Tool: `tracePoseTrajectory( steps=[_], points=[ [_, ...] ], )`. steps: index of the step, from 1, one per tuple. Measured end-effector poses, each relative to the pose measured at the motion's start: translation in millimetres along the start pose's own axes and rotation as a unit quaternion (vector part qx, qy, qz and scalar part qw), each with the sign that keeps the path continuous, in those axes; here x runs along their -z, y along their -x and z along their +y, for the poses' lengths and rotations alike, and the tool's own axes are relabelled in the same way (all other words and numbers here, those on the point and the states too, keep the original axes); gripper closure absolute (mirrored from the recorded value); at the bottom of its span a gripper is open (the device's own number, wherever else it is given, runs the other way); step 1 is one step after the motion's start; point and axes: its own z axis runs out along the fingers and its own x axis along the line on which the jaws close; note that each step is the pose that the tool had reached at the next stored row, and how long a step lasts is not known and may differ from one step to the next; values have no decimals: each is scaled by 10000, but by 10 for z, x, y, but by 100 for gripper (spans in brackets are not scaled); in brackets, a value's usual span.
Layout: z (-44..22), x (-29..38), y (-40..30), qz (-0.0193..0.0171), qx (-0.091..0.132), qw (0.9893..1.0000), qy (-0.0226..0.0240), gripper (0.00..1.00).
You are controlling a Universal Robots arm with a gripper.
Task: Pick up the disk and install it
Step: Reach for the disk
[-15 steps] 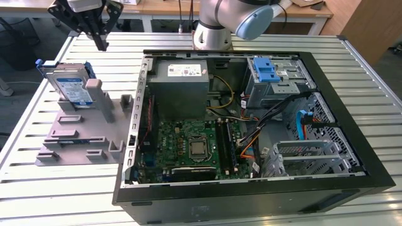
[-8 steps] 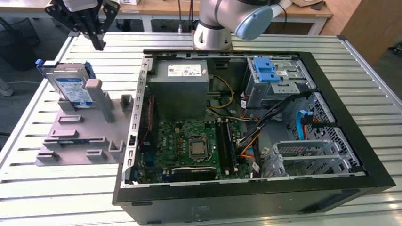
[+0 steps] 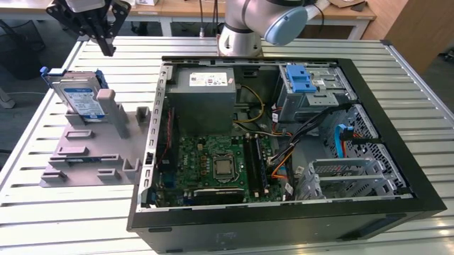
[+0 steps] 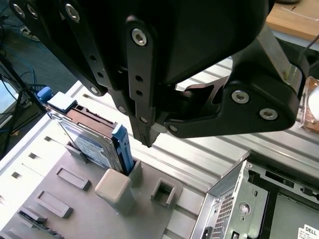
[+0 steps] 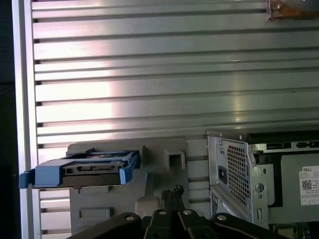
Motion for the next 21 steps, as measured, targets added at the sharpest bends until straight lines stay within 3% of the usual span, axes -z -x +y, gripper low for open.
tracePoseTrajectory(
  steps=[21],
  points=[
    [40, -10, -232, 0, 0, 10000, 0, 89]
  ],
)
